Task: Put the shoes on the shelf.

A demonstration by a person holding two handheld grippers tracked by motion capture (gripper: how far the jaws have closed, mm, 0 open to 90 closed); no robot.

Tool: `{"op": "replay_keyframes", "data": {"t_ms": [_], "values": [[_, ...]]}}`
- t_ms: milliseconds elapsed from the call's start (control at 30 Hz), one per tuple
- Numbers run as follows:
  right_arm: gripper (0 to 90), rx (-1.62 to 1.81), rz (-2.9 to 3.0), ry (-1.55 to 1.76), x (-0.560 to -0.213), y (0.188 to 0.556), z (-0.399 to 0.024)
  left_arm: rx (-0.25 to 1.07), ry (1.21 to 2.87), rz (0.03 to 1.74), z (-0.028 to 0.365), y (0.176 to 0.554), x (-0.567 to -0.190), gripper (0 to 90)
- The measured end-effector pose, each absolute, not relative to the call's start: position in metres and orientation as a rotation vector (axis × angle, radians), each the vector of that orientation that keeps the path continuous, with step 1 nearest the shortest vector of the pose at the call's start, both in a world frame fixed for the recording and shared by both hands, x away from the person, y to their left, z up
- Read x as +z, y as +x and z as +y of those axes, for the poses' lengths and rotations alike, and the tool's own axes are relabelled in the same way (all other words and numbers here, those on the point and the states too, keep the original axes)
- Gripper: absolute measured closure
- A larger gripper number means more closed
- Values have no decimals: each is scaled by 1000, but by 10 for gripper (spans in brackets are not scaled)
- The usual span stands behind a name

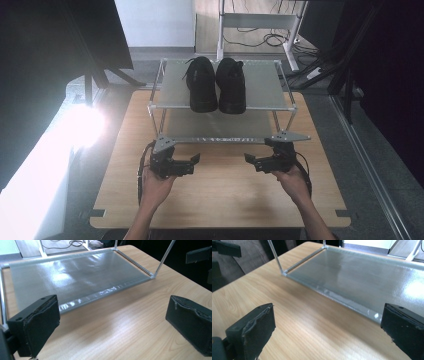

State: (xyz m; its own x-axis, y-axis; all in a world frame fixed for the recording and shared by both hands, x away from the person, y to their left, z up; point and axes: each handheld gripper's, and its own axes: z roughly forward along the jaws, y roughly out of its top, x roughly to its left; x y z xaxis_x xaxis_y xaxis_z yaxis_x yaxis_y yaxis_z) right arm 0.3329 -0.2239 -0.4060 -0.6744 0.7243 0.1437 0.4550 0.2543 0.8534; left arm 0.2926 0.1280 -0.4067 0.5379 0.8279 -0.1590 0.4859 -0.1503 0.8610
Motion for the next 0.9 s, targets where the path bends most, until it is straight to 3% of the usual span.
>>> {"op": "replay_keyframes", "data": {"t_ms": [900], "values": [[0,1289,2242,1095,-447,289,-242,446,1871,1108,134,255,-462,0]]}}
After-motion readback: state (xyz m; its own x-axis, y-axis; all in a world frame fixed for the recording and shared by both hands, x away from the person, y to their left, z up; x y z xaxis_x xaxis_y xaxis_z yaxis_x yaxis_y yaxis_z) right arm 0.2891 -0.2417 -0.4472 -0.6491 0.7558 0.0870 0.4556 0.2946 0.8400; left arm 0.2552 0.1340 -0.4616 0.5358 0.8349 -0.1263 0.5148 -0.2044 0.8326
